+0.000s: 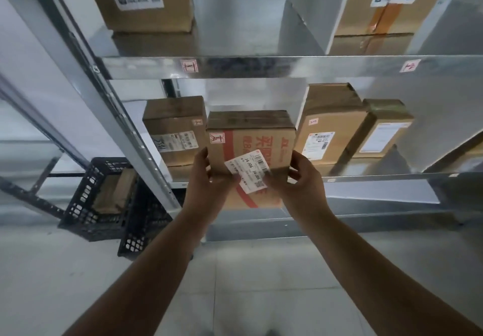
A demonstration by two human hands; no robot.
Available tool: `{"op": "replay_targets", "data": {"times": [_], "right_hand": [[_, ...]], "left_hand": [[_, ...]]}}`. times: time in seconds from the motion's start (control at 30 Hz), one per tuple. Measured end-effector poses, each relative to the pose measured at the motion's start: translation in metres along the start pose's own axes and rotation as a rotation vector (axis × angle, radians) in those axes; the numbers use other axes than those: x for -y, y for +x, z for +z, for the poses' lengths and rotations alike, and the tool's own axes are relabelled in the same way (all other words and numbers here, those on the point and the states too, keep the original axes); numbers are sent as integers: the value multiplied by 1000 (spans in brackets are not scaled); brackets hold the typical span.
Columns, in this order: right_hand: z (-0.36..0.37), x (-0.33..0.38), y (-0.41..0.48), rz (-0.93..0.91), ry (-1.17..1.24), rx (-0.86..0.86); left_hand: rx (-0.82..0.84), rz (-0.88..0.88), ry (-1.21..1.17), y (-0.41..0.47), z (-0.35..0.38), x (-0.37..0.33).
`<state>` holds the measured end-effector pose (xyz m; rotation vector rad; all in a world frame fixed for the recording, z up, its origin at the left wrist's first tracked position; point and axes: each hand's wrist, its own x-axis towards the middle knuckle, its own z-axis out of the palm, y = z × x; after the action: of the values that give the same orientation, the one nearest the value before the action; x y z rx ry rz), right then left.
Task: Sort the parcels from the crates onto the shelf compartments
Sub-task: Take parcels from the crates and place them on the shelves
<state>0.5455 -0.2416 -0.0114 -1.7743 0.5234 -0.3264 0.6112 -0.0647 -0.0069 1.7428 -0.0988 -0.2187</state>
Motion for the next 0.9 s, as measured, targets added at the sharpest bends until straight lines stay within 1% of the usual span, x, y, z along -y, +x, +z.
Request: {"op": "replay_targets", "data": {"times": [0.1,0.23,0.37,0.53,0.7,0.8,0.9], "right_hand": [[16,-18,21,5,-14,-1],[34,-45,49,-45,7,-5],[51,-78,68,-57,27,-15],[66,-111,82,-53,-20,-52],[68,-116,100,-33,-105,-65],[72,-114,116,-41,-130,-86],[81,-111,133,-25,-112,-104]], "left_hand": [[6,32,9,24,2,25],[22,64,-29,58,7,61],[57,126,-42,83,18,97],[58,160,-29,105,27,138],[49,213,8,119,29,152],[11,252,56,132,35,154],[-34,222,110,151,43,148]]}}
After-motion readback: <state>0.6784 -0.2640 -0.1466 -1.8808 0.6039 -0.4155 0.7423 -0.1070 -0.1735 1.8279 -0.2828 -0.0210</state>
